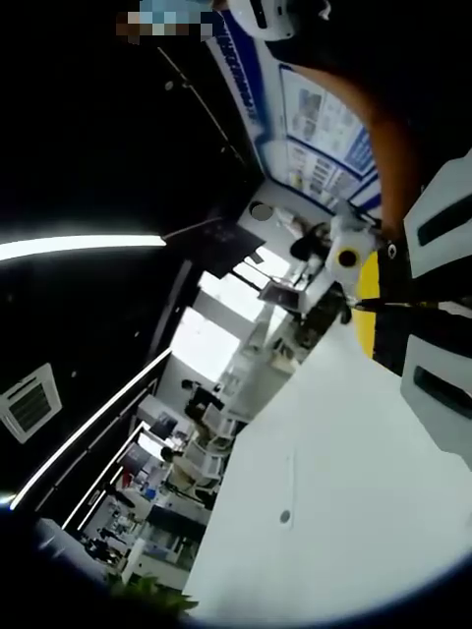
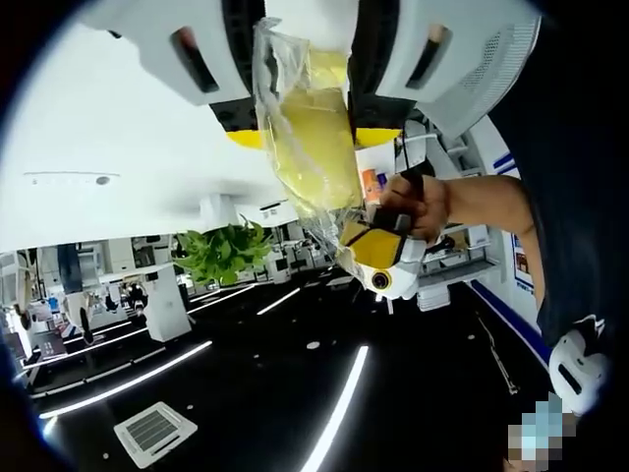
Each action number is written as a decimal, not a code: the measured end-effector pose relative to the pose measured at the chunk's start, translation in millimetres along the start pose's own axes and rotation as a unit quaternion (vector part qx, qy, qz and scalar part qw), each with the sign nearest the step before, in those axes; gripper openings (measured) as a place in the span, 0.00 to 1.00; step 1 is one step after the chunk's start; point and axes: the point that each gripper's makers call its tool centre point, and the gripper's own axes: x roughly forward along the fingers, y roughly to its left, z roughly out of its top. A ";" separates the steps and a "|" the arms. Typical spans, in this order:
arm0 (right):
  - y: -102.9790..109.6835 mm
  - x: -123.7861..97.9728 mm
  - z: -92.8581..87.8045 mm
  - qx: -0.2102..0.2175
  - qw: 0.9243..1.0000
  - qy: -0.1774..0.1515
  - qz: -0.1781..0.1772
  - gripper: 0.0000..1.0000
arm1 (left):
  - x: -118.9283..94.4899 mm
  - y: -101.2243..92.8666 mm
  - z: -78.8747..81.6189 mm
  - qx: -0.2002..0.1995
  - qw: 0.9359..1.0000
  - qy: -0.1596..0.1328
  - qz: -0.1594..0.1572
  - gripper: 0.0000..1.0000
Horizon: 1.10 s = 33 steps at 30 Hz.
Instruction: Compare the silicone blocks by pressing each to a similar depth, holding the contact briefly, and releasing to observe deformation and rebound differences across the visible hardness samples.
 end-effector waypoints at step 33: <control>3.5 -6.7 -15.0 0.048 0.997 0.062 0.001 0.09 | -1.0 5.4 -11.3 0.073 0.997 0.006 0.006 0.00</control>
